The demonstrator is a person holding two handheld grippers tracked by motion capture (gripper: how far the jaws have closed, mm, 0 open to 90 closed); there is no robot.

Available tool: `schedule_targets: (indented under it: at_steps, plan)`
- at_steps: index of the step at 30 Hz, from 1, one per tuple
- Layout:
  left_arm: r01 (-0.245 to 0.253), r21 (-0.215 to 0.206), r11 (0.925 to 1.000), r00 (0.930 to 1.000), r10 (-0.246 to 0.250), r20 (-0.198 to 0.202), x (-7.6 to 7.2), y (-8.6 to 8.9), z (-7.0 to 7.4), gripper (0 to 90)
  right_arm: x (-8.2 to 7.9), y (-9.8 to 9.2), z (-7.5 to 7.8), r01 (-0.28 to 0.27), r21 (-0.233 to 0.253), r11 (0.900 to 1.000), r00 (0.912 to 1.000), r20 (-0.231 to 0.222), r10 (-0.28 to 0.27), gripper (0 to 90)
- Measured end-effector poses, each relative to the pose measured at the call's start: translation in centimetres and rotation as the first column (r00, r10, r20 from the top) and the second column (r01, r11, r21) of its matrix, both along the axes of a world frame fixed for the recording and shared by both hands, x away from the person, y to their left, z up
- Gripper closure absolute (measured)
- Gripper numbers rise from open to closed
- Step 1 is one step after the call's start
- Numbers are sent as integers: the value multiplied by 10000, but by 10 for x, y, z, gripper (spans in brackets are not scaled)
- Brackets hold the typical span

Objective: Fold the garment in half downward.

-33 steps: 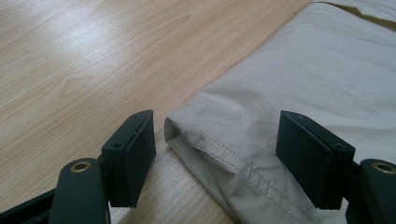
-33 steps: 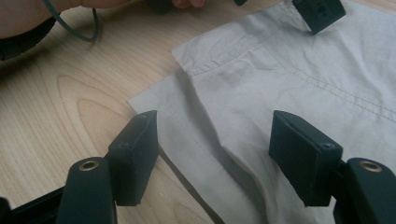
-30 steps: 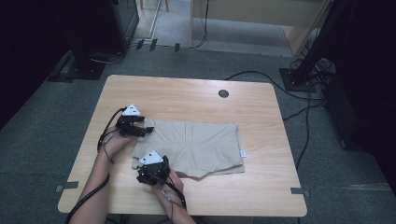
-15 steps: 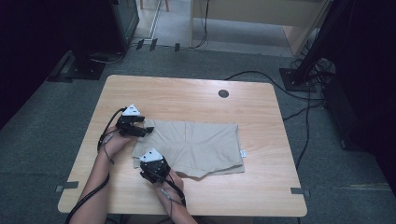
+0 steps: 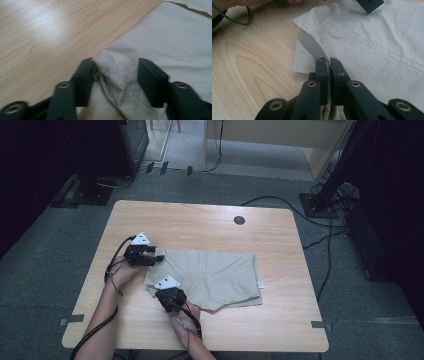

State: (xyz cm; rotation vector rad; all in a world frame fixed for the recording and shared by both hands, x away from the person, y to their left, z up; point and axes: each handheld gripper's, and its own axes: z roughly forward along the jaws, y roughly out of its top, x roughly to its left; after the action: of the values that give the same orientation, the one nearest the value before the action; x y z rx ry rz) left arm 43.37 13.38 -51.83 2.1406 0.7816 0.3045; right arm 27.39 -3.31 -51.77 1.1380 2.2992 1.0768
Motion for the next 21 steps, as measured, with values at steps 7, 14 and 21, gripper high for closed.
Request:
schedule_targets:
  at_steps: [7,14,21]
  plan:
    - [-144,96,9999,9998,145,-146,-1,-3,2,792,-2,-2,3,-82,121,9999,9992,395,77,871]
    - [-178,-287,9994,9998,179,20,-3,-2,6,841,-6,-9,9,-31,551,9985,9960,889,-19,871]
    - [-318,-1156,9928,9991,350,250,-6,0,16,847,-9,-18,14,-100,1021,9947,9920,1263,-30,871]
